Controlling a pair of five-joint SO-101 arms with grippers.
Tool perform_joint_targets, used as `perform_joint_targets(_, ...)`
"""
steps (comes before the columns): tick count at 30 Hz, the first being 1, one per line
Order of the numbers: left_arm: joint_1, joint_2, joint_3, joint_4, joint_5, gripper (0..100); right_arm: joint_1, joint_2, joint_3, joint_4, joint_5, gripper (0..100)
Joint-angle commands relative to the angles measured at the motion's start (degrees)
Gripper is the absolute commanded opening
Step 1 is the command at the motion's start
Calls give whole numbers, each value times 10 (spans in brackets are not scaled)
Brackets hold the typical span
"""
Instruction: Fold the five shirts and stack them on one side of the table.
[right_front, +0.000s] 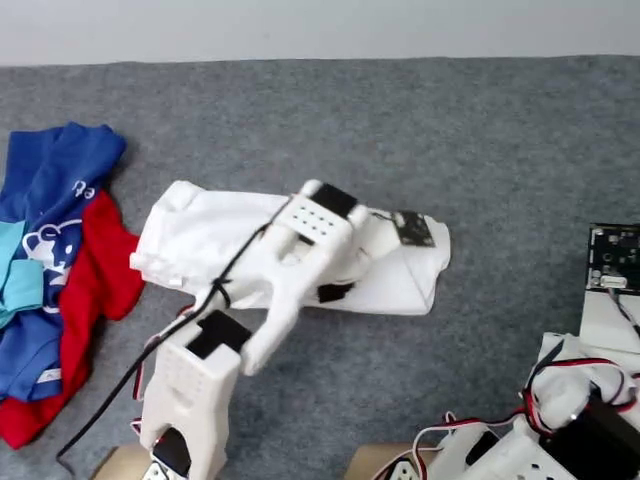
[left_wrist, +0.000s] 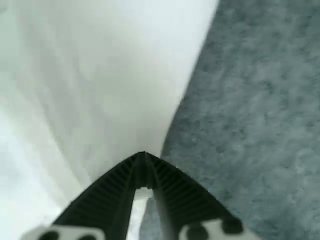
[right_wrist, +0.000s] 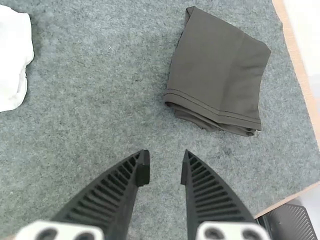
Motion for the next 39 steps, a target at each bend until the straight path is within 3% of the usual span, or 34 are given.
perform_joint_targets(1,-36,-37,2,-25,-6,3,5,-2,-2,23,4,112)
perform_joint_targets(18,-49,43,-7,-37,-25,3,5,-2,-2,24,4,112)
perform_joint_targets(24,-31,-34,-19,-4,-21,3,5,-2,-2,24,4,112)
perform_joint_targets(32,-4,-173,-16,-1,40,3,4,-2,-2,24,4,112)
perform_joint_targets(39,-78,-202,-19,-5,69,3,-7,5,-1,22,3,113)
